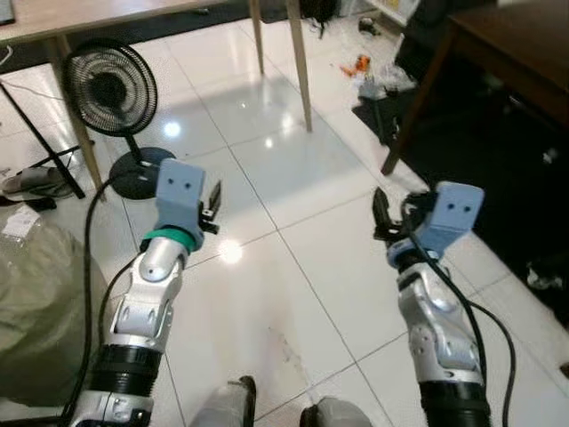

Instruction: Setting the table

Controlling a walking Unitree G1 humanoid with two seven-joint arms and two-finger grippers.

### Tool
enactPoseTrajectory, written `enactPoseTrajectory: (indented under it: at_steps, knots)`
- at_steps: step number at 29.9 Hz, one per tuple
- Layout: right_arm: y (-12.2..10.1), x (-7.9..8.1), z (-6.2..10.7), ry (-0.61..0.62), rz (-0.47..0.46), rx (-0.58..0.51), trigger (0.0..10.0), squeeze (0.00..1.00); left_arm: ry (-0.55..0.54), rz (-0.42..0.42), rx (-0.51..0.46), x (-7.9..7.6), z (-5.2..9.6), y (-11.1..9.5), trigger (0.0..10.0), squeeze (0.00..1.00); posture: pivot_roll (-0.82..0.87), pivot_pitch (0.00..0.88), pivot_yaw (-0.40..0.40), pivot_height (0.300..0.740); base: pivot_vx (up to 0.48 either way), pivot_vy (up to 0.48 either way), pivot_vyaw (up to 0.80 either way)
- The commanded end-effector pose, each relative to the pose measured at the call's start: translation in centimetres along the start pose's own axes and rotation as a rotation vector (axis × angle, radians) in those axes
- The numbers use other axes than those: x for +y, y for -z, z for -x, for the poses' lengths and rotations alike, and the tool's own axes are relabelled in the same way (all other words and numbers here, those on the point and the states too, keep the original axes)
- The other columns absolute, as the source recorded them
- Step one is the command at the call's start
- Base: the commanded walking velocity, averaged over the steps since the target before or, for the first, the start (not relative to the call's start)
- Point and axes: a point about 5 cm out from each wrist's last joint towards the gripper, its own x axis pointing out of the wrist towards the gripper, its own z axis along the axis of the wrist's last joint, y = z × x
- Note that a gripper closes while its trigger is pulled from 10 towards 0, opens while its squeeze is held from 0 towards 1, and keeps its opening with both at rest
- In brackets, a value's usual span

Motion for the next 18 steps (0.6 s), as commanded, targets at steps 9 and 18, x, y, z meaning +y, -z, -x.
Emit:
enactPoseTrajectory:
  at_steps: [9,18]
  knots:
    - [0.33,-0.53,0.16,0.026,-0.009,0.013,10.0,0.00,-0.026,0.000,0.018,-0.14,-0.47,0.19,10.0,0.00,-0.01,0.000,0.034,0.740,0.406,0.000,0.00]
    - [0.22,-0.64,0.15,0.024,-0.008,0.005,10.0,0.00,-0.023,0.001,0.010,-0.20,-0.65,0.04,10.0,0.00,-0.01,0.000,0.035,0.740,0.453,0.000,0.00]
